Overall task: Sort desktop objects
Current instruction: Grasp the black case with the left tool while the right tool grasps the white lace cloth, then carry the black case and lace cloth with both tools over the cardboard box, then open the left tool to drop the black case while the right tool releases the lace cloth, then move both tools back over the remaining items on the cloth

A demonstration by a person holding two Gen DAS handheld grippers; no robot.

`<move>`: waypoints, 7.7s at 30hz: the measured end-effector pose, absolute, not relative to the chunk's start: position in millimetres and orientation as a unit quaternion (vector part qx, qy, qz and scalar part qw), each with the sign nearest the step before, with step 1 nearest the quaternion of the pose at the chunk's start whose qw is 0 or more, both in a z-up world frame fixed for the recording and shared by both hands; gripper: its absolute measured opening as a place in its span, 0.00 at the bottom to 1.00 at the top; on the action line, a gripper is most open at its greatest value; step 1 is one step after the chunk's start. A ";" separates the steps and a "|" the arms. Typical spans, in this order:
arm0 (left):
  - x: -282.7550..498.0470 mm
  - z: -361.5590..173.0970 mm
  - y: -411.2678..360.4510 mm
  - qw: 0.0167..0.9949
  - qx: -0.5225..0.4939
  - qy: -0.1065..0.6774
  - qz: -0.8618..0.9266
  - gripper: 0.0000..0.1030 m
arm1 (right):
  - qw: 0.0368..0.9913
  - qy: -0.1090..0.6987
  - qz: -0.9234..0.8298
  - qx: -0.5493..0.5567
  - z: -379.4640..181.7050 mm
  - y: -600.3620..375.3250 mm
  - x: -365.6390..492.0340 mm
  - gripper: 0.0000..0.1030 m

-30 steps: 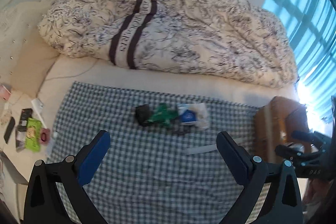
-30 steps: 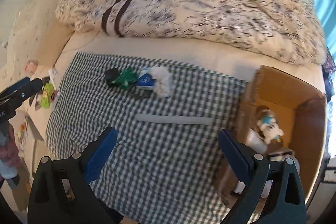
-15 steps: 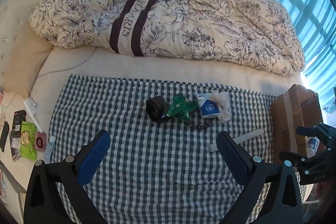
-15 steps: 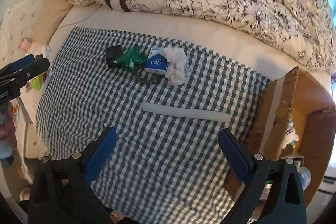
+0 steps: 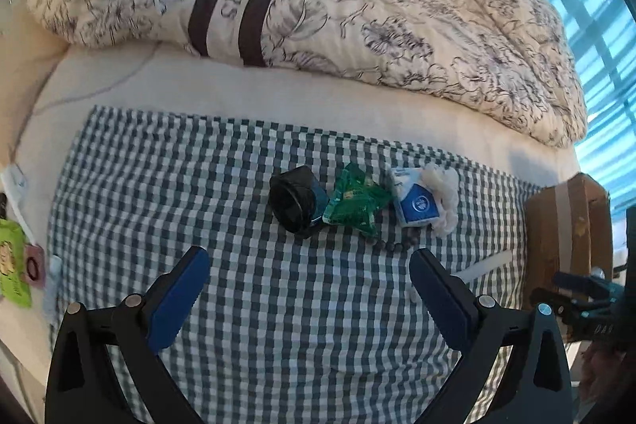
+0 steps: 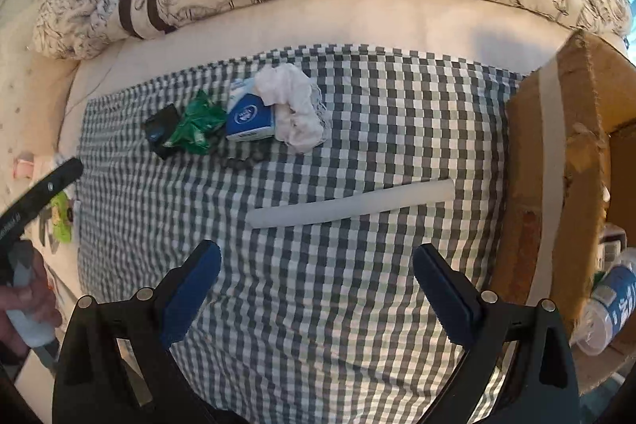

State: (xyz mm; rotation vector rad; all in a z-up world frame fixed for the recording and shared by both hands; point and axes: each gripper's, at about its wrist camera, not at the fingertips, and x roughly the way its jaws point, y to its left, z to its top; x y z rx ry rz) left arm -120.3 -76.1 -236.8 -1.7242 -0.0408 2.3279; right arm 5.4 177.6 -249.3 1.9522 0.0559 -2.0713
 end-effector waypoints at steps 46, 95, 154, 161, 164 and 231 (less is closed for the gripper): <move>-172.2 -354.5 -40.1 0.144 -0.667 -0.037 0.730 0.09 | 0.223 0.033 -0.713 0.664 -331.8 119.3 -87.1 0.12; -84.1 -219.0 -48.7 0.171 -0.583 -0.013 0.794 0.07 | 0.214 -0.106 -0.755 0.611 -213.1 209.3 21.1 0.12; 40.3 -73.1 329.2 0.387 -0.508 0.110 0.761 0.07 | 0.039 -0.112 -0.835 0.537 -84.9 517.0 50.7 0.12; 46.4 -120.6 375.8 0.390 -0.544 0.157 0.726 0.07 | 0.052 -0.100 -0.811 0.574 -121.2 519.9 29.5 0.12; 48.4 -137.7 385.8 0.390 -0.564 0.178 0.706 0.07 | 0.059 -0.094 -0.800 0.590 -136.5 518.4 25.5 0.13; -9.0 -150.9 -72.8 0.102 -0.528 0.080 0.839 1.00 | 0.160 0.026 -0.764 0.624 -174.5 205.7 99.8 0.90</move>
